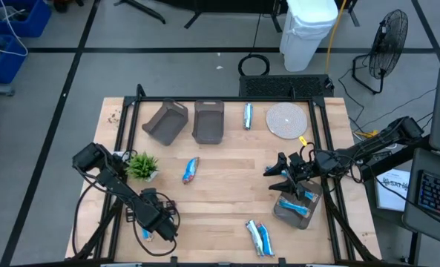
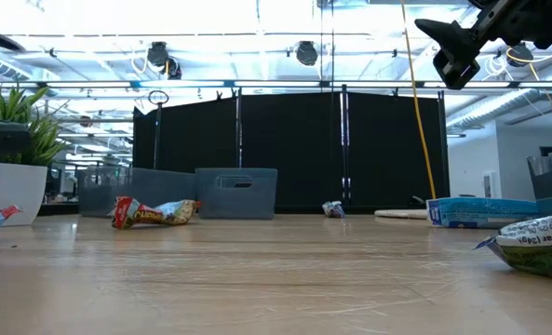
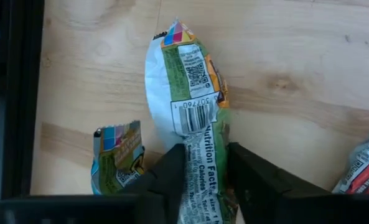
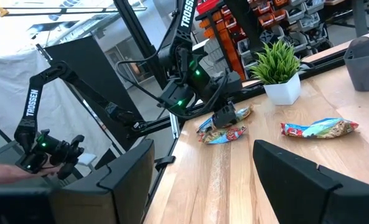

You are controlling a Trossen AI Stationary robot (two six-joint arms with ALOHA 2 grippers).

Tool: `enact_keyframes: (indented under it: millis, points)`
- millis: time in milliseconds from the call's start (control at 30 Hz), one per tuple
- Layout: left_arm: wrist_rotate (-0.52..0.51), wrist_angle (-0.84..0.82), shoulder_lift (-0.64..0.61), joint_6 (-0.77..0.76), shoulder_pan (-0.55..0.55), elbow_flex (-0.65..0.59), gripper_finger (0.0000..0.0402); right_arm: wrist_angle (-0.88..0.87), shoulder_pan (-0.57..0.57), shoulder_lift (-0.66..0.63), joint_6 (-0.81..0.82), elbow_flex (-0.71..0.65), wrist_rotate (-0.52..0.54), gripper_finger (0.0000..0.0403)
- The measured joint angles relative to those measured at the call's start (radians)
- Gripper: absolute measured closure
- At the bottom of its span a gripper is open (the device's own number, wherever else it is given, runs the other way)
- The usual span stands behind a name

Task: Pick and place Granola Bars by type
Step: Put the yellow granola bar into the bottom black transparent bin

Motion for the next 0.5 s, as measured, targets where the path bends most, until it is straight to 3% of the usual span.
enact_keyframes:
  millis: [233, 500]
  points:
    - [-0.005, 0.001, -0.001, 0.019, 0.0, 0.0, 0.0374, 0.0, 0.0, 0.0, 0.0, 0.0, 0.001, 0.014]
    - [-0.029, -0.051, -0.001, 0.039, 0.0, 0.073, 0.0388, 0.025, 0.0, 0.0, 0.0, 0.0, 0.001, 0.014]
